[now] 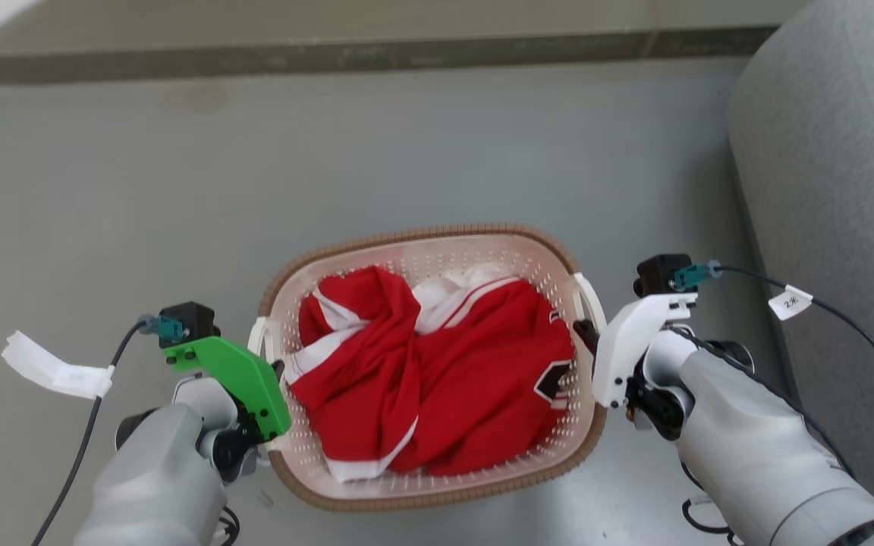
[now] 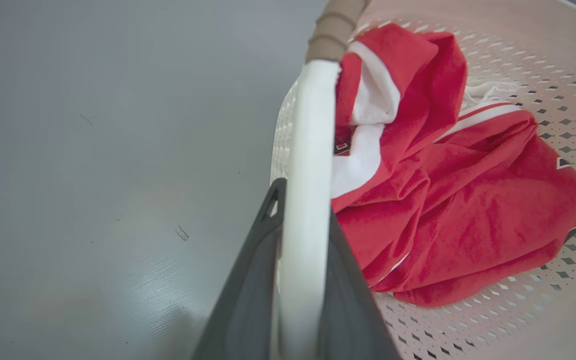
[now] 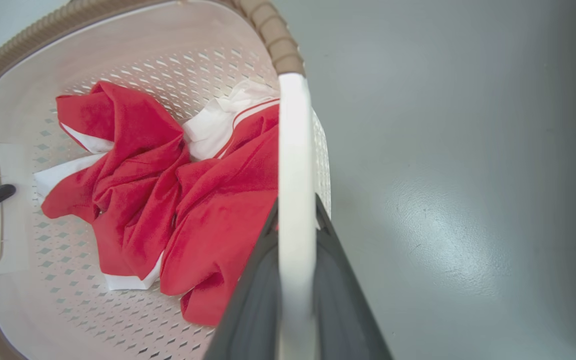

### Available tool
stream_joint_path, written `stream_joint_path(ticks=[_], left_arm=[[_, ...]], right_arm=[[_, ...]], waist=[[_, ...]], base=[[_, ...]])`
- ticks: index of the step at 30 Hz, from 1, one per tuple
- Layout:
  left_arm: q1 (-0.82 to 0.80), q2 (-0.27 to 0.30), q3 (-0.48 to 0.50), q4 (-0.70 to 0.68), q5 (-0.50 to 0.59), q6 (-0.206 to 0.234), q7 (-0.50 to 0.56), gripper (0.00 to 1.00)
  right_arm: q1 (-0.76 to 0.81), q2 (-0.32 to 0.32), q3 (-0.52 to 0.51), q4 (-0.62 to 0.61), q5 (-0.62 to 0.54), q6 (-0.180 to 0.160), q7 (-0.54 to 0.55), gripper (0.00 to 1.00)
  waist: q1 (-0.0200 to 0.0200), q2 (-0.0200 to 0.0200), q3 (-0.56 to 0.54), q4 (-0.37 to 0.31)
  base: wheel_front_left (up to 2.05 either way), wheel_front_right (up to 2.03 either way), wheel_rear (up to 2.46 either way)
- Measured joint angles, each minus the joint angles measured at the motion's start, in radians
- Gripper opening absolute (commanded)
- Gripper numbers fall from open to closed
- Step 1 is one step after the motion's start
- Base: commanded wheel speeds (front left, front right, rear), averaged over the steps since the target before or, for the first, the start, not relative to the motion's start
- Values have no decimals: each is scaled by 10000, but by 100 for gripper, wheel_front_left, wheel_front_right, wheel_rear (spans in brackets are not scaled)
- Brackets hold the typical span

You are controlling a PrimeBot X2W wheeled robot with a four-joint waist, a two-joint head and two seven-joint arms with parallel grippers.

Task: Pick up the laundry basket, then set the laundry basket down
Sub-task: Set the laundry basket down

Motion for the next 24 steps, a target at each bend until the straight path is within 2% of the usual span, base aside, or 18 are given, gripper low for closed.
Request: stream_joint_path(ticks=[12, 24], left_arm=[[-642, -48, -61, 10, 370, 148, -897, 0], [-1655, -109, -341, 8, 723, 163, -1323, 0]], right_arm=[[-722, -42, 165, 21, -330, -15, -629, 0], [-1629, -230, 313, 58, -652, -121, -1181, 0]], waist=[[0, 0, 1660, -55], [1, 0, 3375, -16]], base=[[0, 0, 0], [0, 0, 0]])
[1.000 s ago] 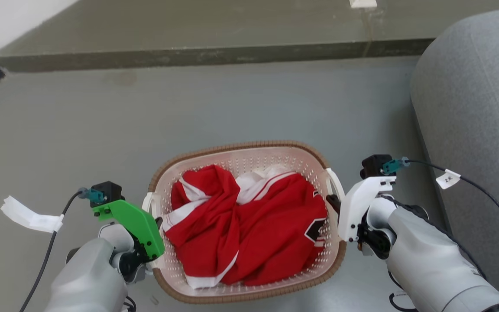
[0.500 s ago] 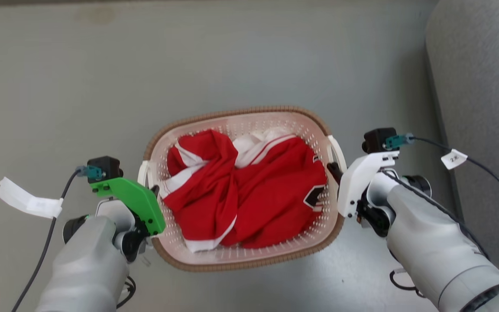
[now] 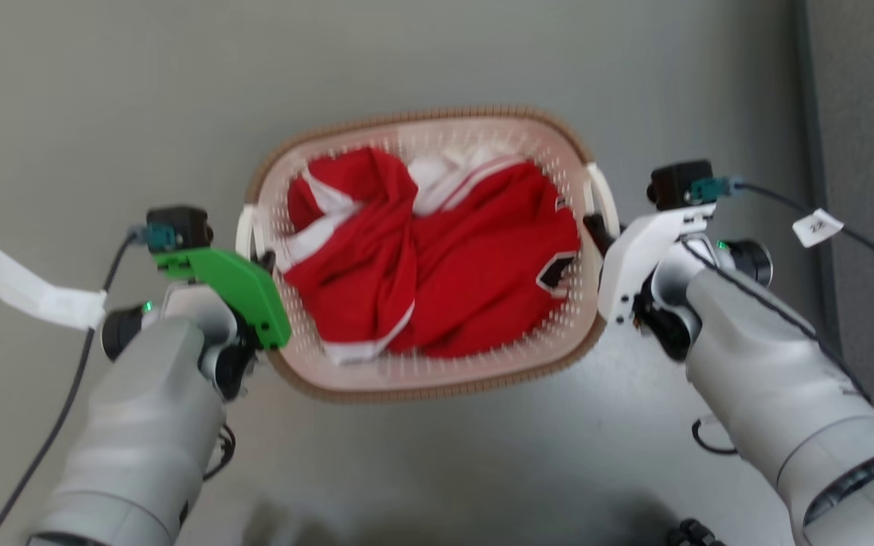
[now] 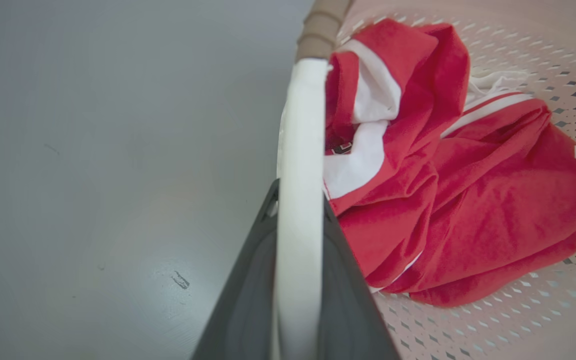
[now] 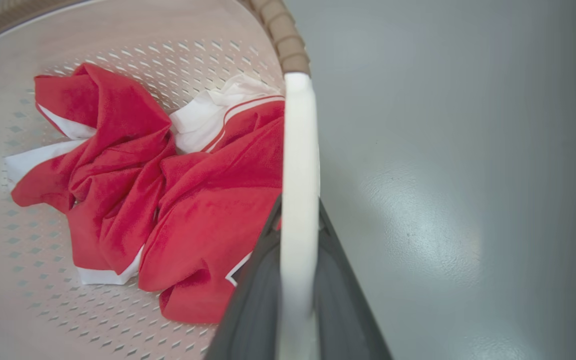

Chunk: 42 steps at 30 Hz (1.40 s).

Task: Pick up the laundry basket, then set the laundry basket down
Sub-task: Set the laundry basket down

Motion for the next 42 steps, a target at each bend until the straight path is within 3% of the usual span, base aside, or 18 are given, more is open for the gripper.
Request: stream_joint_path(ticks=[18, 33, 34, 35, 36, 42], left_arm=[[-958, -82, -54, 270, 351, 71, -913, 0], [-1104, -199, -213, 566, 359, -63, -1177, 0], [-1137, -198, -284, 573, 362, -90, -1175, 37], [-1169, -180, -293, 566, 366, -105, -1244, 83], [-1201, -148, -272, 564, 364, -107, -1329, 100], [-1246, -100, -328, 614, 393, -150, -1363, 100]], right_arm=[[-920, 19, -65, 286, -59, -249, -694, 0], [-953, 100, -19, 629, -73, -236, -1083, 0], [-968, 96, -12, 642, -75, -236, -1118, 39], [-977, 65, -10, 665, -75, -234, -1118, 86], [-978, 10, -10, 683, -75, -232, -1127, 100], [-996, -115, -10, 767, -73, -190, -1225, 100]], waist=[[1, 0, 2145, 129], [0, 0, 2413, 111], [0, 0, 2410, 111], [0, 0, 2406, 113], [0, 0, 2400, 116], [0, 0, 2351, 141]], base=[[0, 0, 0], [0, 0, 0], [0, 0, 0], [0, 0, 0], [0, 0, 0], [0, 0, 0]])
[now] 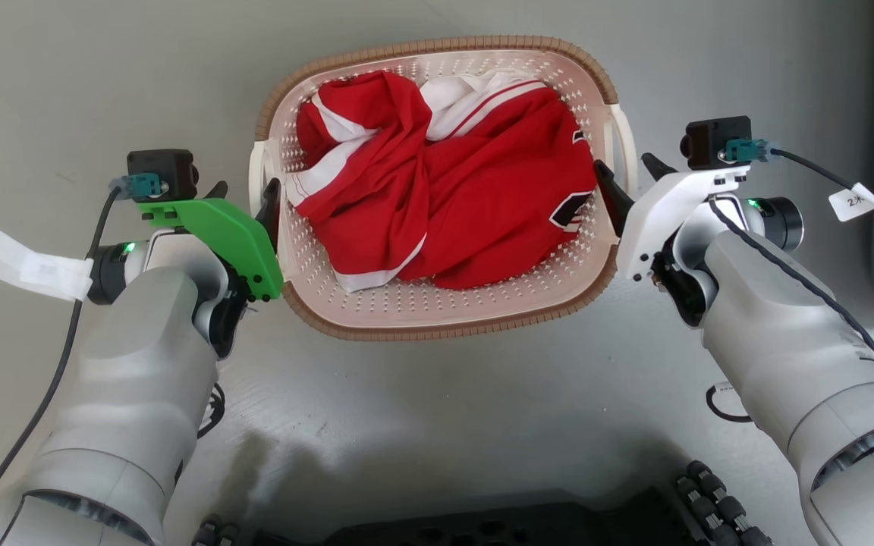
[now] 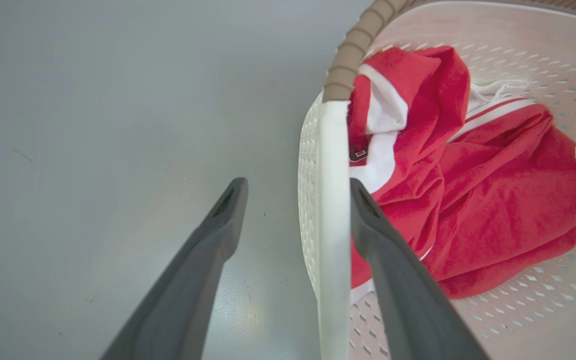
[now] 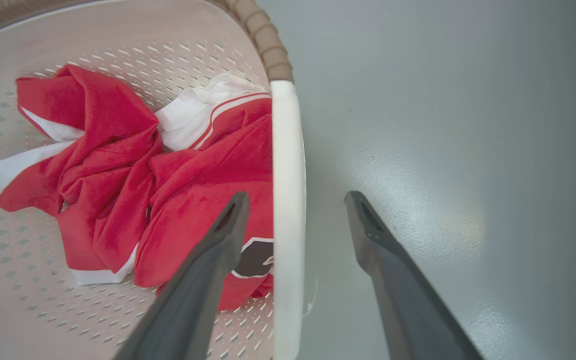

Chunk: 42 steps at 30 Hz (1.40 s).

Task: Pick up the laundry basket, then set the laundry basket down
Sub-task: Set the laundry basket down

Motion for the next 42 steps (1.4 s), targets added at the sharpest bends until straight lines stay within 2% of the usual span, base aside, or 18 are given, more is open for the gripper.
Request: stream_joint_path(ticks=[7, 13, 20, 28, 32, 39, 42], left_arm=[[4, -8, 33, 71, -69, -12, -132, 100], [36, -6, 0, 92, -71, -38, -667, 100], [210, 4, -203, 69, 219, -42, -1055, 100], [538, -4, -6, -150, 422, 52, -1145, 100], [582, 59, 180, -677, 487, 163, -1145, 100], [594, 765, 984, -2566, 1066, 583, -1145, 100], [778, 899, 1281, -3281, 1325, 777, -1147, 100]], right_arm=[[4, 17, 59, 102, 0, 121, -247, 100], [50, 17, 31, 100, 4, 132, -594, 100], [190, 6, -35, -35, 4, 136, -903, 100], [564, -119, -276, -376, 6, 130, -993, 100], [701, -309, -554, -986, 4, -21, -993, 100], [854, -533, -1256, -2658, -284, -334, -995, 100], [1172, -683, -1513, -3283, -485, -522, -993, 100]], waist=[[0, 0, -243, 49], [0, 0, -651, 73], [-1, 0, -1376, 92], [-1, 0, -2367, 122], [-1, 0, -2884, 148], [-1, 0, -3776, 170], [-1, 0, -4133, 165]], base=[[0, 0, 0], [0, 0, 0], [0, 0, 0], [0, 0, 0], [0, 0, 0], [0, 0, 0], [0, 0, 0]])
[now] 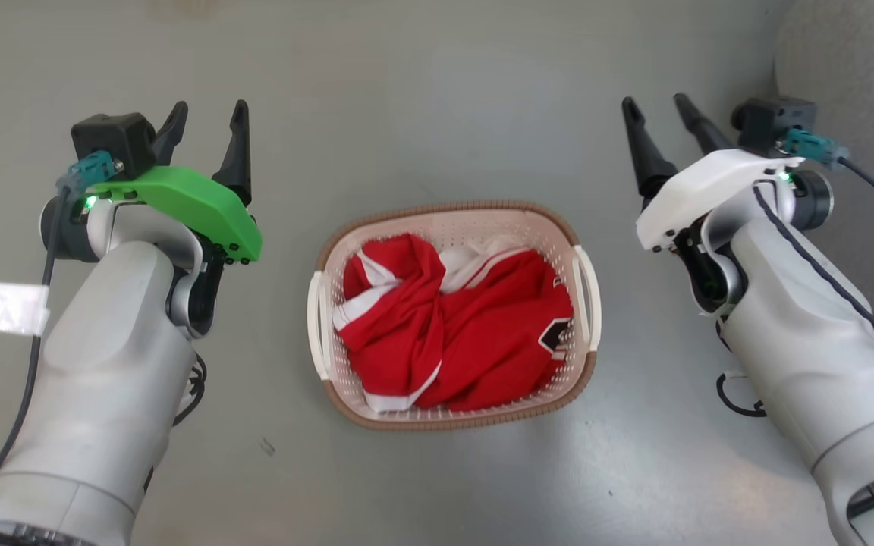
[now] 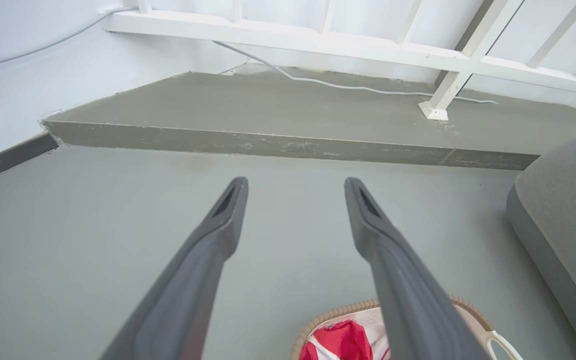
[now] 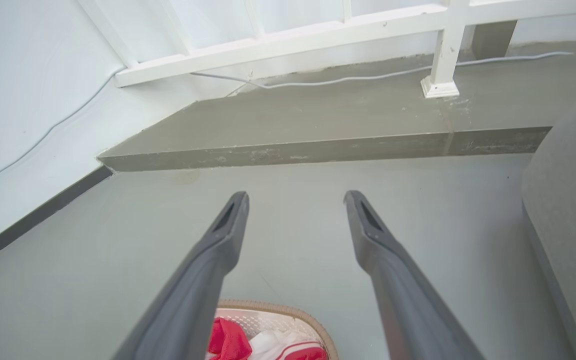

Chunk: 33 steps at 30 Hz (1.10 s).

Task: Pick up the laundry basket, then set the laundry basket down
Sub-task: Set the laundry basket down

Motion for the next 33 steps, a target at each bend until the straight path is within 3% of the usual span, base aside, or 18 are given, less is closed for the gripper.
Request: stream_joint_path(ticks=[14, 33], left_arm=[[1837, 489, 1045, -3244, 1582, 1045, -31, 100], [5198, 545, 1256, -5365, 2316, 1413, -31, 100]], right_arm=[[1315, -318, -1049, -3175, -1304, -629, -15, 100], [4409, -562, -1599, -4932, -2075, -1039, -15, 100]], waist=[[0, 0, -1327, -51], [0, 0, -2668, 28]], base=[[0, 0, 0], [0, 0, 0]])
